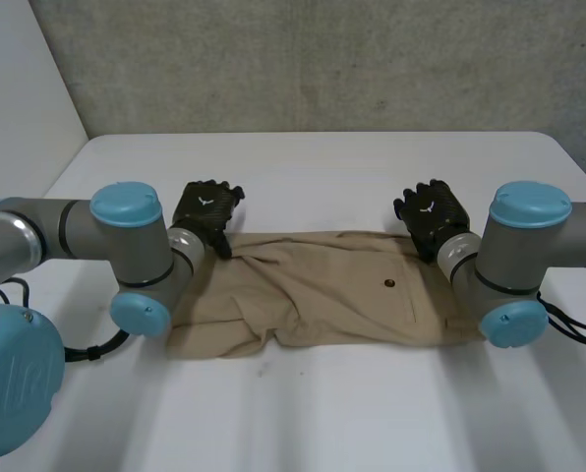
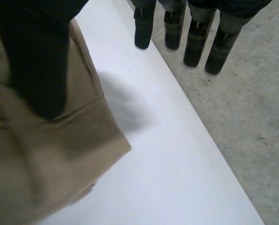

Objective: Fold the shorts.

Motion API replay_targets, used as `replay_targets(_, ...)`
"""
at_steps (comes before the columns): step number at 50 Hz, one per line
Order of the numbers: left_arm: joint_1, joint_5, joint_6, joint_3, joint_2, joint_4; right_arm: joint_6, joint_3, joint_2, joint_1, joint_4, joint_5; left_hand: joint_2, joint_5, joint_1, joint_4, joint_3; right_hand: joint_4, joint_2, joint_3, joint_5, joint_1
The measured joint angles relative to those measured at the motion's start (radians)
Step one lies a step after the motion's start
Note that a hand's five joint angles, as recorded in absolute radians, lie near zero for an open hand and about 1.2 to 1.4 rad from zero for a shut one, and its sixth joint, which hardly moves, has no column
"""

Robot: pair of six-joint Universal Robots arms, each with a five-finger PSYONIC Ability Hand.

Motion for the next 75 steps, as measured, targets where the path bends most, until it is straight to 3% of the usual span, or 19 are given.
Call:
replay_targets(8, 0.000, -0.010, -0.004, -0.113, 0.138, -0.005, 0.088, 0.081, -0.160, -0.008, 0.001, 0.053, -0.076, -0.072, -0.012, -0.070, -0.075, -0.061, -0.068, -0.080, -0.114, -0.033)
replay_targets(15, 0.005, -0.012, -0.011, -0.298, 0.325, -0.024, 0.204, 0.202, -0.325, -0.022, 0.016, 0.041, -0.076, -0.071, -0.012, -0.070, -0.075, -0.061, -0.068, -0.080, -0.114, -0.033)
replay_targets(23, 0.002, -0.001, -0.009, -0.594, 0.528, -0.048, 0.253, 0.411, -0.464, -0.081, 0.090, -0.066, -0.008, 0.005, 0.041, -0.006, -0.019, -0.007, 0.000, -0.009, -0.063, 0.005)
replay_targets(31, 0.003, 0.003, -0.004, -0.762, 0.588, -0.045, 0.266, 0.571, -0.521, -0.159, 0.184, -0.177, 0.035, 0.046, 0.078, 0.036, 0.024, 0.123, 0.123, 0.122, 0.043, 0.120)
replay_targets(32, 0.005, 0.002, -0.004, -0.777, 0.587, -0.045, 0.267, 0.596, -0.524, -0.172, 0.190, -0.188, 0.144, 0.153, 0.203, 0.143, 0.139, 0.138, 0.136, 0.133, 0.055, 0.130)
replay_targets(39, 0.014, 0.000, -0.005, -0.808, 0.576, -0.042, 0.267, 0.665, -0.515, -0.217, 0.170, -0.208, 0.411, 0.419, 0.475, 0.417, 0.405, 0.168, 0.162, 0.166, 0.085, 0.165)
replay_targets(40, 0.016, -0.001, -0.005, -0.812, 0.574, -0.040, 0.265, 0.675, -0.506, -0.227, 0.148, -0.208, 0.522, 0.527, 0.567, 0.528, 0.515, 0.330, 0.337, 0.331, 0.240, 0.292)
replay_targets(42, 0.016, -0.002, -0.005, -0.814, 0.573, -0.040, 0.265, 0.677, -0.503, -0.229, 0.141, -0.208, 0.582, 0.577, 0.610, 0.579, 0.565, 0.330, 0.337, 0.331, 0.240, 0.292)
replay_targets(43, 0.017, -0.003, -0.005, -0.818, 0.574, -0.038, 0.264, 0.681, -0.496, -0.233, 0.125, -0.207, 0.694, 0.684, 0.708, 0.689, 0.676, 0.592, 0.621, 0.607, 0.497, 0.469)
replay_targets(44, 0.018, -0.003, -0.005, -0.822, 0.576, -0.038, 0.262, 0.684, -0.489, -0.238, 0.108, -0.206, 0.785, 0.783, 0.792, 0.790, 0.774, 0.736, 0.747, 0.731, 0.631, 0.563)
replay_targets(48, 0.020, -0.004, -0.004, -0.836, 0.592, -0.037, 0.261, 0.691, -0.479, -0.252, 0.075, -0.203, 0.860, 0.828, 0.811, 0.865, 0.841, 0.888, 0.888, 0.860, 0.758, 0.669)
replay_targets(62, 0.043, -0.002, -0.001, -1.006, 0.792, -0.023, 0.260, 0.777, -0.563, -0.279, 0.060, -0.213, 0.862, 0.828, 0.811, 0.866, 0.844, 0.893, 0.888, 0.861, 0.758, 0.671)
replay_targets(70, 0.051, -0.004, 0.003, -1.058, 0.797, 0.027, 0.257, 0.786, -0.568, -0.277, 0.059, -0.233, 0.846, 0.824, 0.810, 0.856, 0.837, 0.893, 0.888, 0.871, 0.775, 0.686)
replay_targets(73, 0.050, -0.006, 0.005, -1.057, 0.783, 0.033, 0.256, 0.785, -0.567, -0.277, 0.059, -0.239, 0.576, 0.589, 0.585, 0.582, 0.573, 0.872, 0.873, 0.859, 0.772, 0.686)
replay_targets(75, 0.048, -0.007, 0.008, -1.053, 0.777, 0.031, 0.256, 0.785, -0.567, -0.277, 0.058, -0.242, 0.576, 0.589, 0.585, 0.582, 0.573, 0.836, 0.840, 0.834, 0.772, 0.686)
